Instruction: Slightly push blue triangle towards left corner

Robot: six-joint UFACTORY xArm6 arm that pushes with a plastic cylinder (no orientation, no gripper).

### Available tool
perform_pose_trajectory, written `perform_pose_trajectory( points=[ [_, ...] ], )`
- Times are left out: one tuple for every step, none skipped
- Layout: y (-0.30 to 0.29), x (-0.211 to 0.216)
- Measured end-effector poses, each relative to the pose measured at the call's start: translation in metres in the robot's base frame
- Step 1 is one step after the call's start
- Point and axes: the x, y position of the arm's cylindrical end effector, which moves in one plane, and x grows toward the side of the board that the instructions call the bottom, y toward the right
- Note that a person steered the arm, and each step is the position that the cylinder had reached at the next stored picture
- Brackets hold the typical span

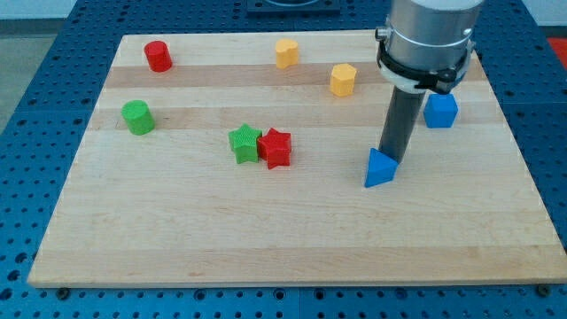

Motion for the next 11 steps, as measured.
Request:
perform_pose_trajectory(
  points=[
    [0.002, 0.017],
    [-0.016, 0.045],
    [-0.055, 0.082],
    [-0.085, 0.106],
    [-0.104, 0.110],
    [-0.061, 0.110],
    [-0.024, 0.105],
    [-0.049, 0.077],
    [-0.071, 0.079],
    [-0.083, 0.085],
    [-0.105, 0.090]
  ],
)
